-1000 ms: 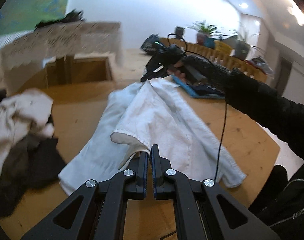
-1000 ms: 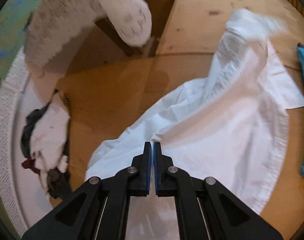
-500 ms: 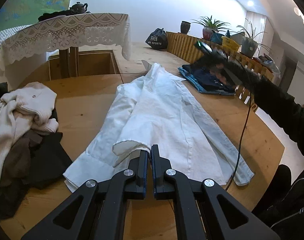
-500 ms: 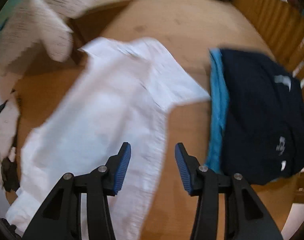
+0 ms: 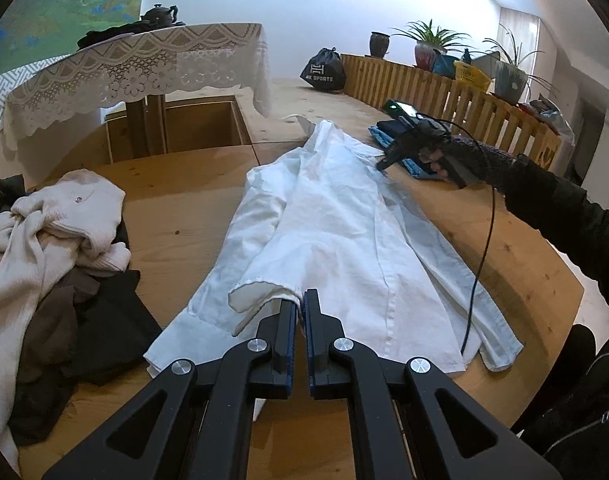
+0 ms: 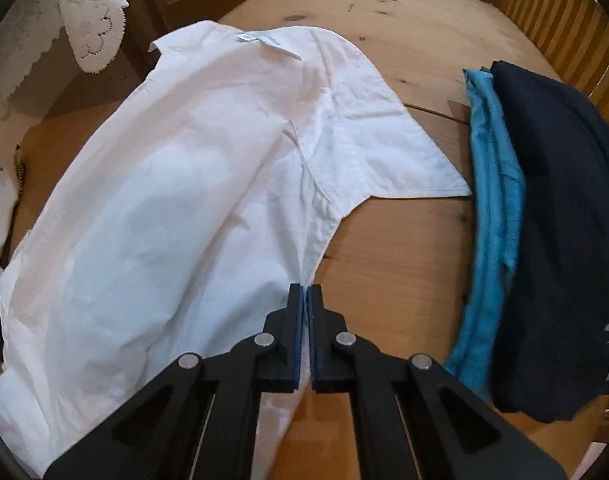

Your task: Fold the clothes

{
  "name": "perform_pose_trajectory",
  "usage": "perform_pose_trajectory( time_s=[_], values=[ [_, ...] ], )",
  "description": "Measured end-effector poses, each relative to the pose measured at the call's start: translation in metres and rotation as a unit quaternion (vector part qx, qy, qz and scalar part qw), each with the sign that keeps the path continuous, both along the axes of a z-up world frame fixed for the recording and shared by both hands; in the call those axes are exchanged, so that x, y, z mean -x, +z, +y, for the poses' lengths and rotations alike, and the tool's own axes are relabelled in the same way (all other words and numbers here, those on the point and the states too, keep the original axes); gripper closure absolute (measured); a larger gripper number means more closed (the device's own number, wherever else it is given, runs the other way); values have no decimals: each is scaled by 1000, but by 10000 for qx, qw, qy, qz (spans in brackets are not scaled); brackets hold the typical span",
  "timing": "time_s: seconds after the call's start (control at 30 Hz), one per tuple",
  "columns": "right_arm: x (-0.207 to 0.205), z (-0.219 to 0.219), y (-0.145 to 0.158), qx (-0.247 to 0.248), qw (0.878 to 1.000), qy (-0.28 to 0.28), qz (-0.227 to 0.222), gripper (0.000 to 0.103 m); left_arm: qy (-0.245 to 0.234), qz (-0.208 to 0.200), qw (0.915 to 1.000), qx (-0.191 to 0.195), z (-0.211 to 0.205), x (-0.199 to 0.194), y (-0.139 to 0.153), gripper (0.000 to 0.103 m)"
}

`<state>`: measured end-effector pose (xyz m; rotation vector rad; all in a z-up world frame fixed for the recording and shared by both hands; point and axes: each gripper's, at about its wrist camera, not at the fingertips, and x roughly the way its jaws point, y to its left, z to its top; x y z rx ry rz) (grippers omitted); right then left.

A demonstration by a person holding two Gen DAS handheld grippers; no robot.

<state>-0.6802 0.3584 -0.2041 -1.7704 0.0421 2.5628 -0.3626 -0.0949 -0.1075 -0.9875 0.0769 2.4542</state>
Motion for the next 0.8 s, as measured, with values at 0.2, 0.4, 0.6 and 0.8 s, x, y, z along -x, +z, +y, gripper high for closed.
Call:
perform_pose_trajectory(
  time_s=[0.2,0.4,0.6,0.8],
  values=[
    [4,25,15,-668,9973,-279,142,101,65,-22,9999,115,-4,1,-2,98],
    [1,19,-1,-1292,9913,-193,-135,93,126,3,9999,65,-6,2,3,99],
    [-105,8,33,-844,9962,54,195,58,-580,-140,9982,95,36,-12,2,99],
    [-221,-34,10,-179,9981,584,-23,59,-2070,-557,9746,647,147,-29,-26,98]
  ],
)
